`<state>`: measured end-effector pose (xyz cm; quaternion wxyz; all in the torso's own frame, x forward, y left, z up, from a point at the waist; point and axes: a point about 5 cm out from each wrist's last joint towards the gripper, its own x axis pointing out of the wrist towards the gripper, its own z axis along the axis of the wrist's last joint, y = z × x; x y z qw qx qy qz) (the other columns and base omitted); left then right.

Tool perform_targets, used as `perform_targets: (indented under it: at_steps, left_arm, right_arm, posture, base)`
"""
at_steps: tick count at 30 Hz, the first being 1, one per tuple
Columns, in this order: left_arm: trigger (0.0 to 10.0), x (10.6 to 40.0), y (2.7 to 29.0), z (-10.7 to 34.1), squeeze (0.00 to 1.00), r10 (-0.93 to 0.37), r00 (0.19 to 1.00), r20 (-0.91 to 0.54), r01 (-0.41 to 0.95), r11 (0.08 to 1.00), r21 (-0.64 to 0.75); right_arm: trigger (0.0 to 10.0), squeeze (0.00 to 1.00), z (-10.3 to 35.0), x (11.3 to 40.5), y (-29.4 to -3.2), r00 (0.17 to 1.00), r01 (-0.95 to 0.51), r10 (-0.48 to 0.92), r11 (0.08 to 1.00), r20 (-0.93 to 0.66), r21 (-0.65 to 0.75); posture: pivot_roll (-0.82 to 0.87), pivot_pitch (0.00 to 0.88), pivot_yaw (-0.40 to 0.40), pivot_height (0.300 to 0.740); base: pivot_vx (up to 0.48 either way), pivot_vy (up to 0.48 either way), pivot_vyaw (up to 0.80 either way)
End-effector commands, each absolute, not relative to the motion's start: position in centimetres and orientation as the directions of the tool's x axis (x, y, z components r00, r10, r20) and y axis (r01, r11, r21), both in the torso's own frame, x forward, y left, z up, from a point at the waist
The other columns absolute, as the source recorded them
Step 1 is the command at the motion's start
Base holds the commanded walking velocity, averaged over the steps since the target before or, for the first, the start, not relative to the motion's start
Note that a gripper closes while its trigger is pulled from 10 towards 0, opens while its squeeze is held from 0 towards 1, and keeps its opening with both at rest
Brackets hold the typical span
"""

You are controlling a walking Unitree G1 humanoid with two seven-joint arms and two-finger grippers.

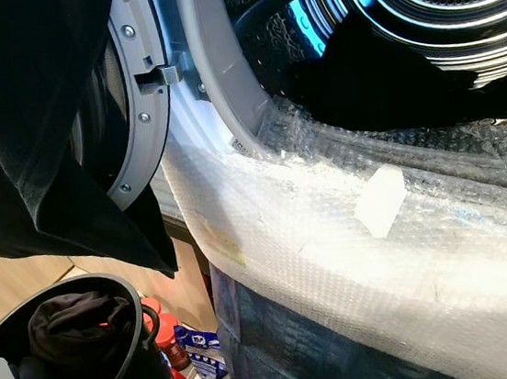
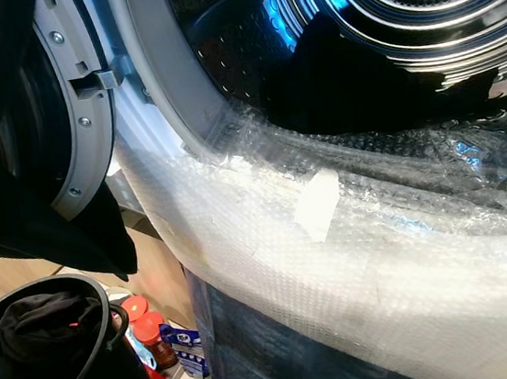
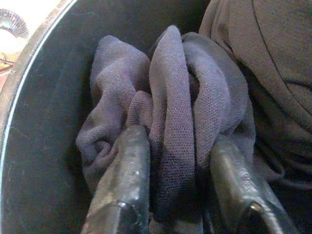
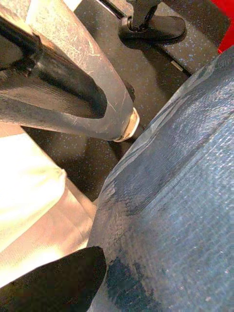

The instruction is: Clothes washing

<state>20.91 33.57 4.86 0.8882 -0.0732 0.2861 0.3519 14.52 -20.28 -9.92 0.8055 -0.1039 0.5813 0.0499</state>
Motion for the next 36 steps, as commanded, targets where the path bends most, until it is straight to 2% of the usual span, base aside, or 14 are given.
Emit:
perform_targets:
  at_steps: [1,10,15,18,19,20,22,23,25,28,31,32,33,36]
  left_arm:
    - [0.0,20.7,33.9,4.7,0.00,0.588,0.582,-0.562,-0.662,0.744,0.092]
    - [0.0,20.9,33.4,4.8,0.00,0.578,0.608,-0.544,-0.631,0.768,0.110]
    - [0.0,21.4,32.8,5.8,0.00,0.528,0.689,-0.497,-0.568,0.819,0.082]
    - [0.0,22.5,31.4,7.3,0.00,0.412,0.809,-0.419,-0.430,0.901,0.056]
    - [0.0,23.0,30.3,8.2,0.00,0.325,0.866,-0.381,-0.322,0.944,0.074]
    - [0.0,23.0,30.3,8.2,0.00,0.325,0.866,-0.381,-0.322,0.944,0.074]
    - [0.0,23.7,27.8,10.3,0.00,0.109,0.944,-0.312,-0.107,0.994,0.022]
    - [0.0,23.8,27.3,10.6,0.00,0.069,0.951,-0.300,-0.071,0.997,0.006]
    - [0.0,23.8,26.7,11.1,0.00,0.011,0.954,-0.299,-0.009,1.000,0.008]
    - [0.0,23.9,24.6,13.3,0.00,-0.201,0.946,-0.253,0.218,0.975,0.042]
    - [0.0,23.2,22.5,15.3,0.00,-0.428,0.860,-0.277,0.456,0.889,0.044]
    - [0.0,23.2,22.5,15.3,0.00,-0.428,0.860,-0.277,0.456,0.889,0.044]
    - [0.0,22.6,21.6,16.0,0.00,-0.520,0.796,-0.310,0.557,0.830,0.037]
    - [0.0,21.8,20.4,16.5,0.00,-0.620,0.709,-0.336,0.658,0.753,0.001]
  right_arm:
    - [10.0,0.00,-10.0,14.3,-20.1,0.308,-0.206,-0.038,0.973,-0.951,-0.106]
    - [10.0,0.00,-10.3,13.7,-19.6,0.292,-0.249,-0.025,0.963,-0.956,-0.101]
    - [10.0,0.00,-10.3,13.9,-19.3,0.297,-0.258,-0.018,0.961,-0.955,-0.098]
    - [10.0,0.00,-10.2,14.1,-19.1,0.301,-0.270,-0.012,0.958,-0.954,-0.097]
    - [10.0,0.00,-10.2,14.2,-19.1,0.302,-0.276,-0.010,0.956,-0.953,-0.097]
    - [10.0,0.00,-10.2,14.2,-19.1,0.302,-0.276,-0.010,0.956,-0.953,-0.097]
    - [10.0,0.00,-10.2,14.4,-18.8,0.306,-0.283,-0.004,0.954,-0.952,-0.095]
    - [10.0,0.00,-10.2,14.4,-18.8,0.306,-0.285,-0.003,0.954,-0.952,-0.095]
    - [10.0,0.00,-10.2,14.4,-18.7,0.307,-0.284,-0.003,0.954,-0.952,-0.095]
    - [10.0,0.00,-10.2,14.5,-18.4,0.308,-0.287,0.006,0.954,-0.951,-0.087]
    - [10.0,0.00,-10.2,14.4,-18.2,0.307,-0.285,0.008,0.955,-0.952,-0.083]
    - [10.0,0.00,-10.2,14.4,-18.2,0.307,-0.285,0.008,0.955,-0.952,-0.083]
    - [10.0,0.00,-10.3,14.4,-18.0,0.305,-0.286,0.011,0.955,-0.952,-0.080]
    - [10.0,0.00,-10.3,14.3,-17.8,0.304,-0.283,0.017,0.956,-0.953,-0.073]
  posture:
    - [0.03,0.000,0.008,0.740]
    - [0.04,0.000,0.009,0.740]
    - [0.05,0.000,0.011,0.740]
    - [0.05,0.000,0.011,0.740]
    - [0.05,0.000,0.011,0.740]
    - [0.05,0.000,0.011,0.740]
    - [0.07,0.000,0.009,0.740]
    - [0.07,0.000,0.009,0.740]
    - [0.07,0.001,0.009,0.740]
    - [0.08,0.013,0.011,0.740]
    - [0.09,0.021,0.015,0.740]
    - [0.09,0.021,0.015,0.740]
    - [0.09,0.024,0.020,0.740]
    - [0.08,0.028,0.027,0.740]
  base:
    - [0.000,0.000,0.00]
    - [0.000,0.000,0.00]
    - [0.000,0.000,0.00]
    - [0.000,0.000,0.00]
    - [0.000,0.000,0.00]
    - [0.000,0.000,0.00]
    - [0.000,0.000,0.00]
    - [0.000,0.000,0.00]
    - [0.000,0.000,0.00]
    - [0.000,0.000,0.00]
    - [0.000,0.000,0.00]
    - [0.000,0.000,0.00]
    - [0.000,0.000,0.00]
    - [0.000,0.000,0.00]
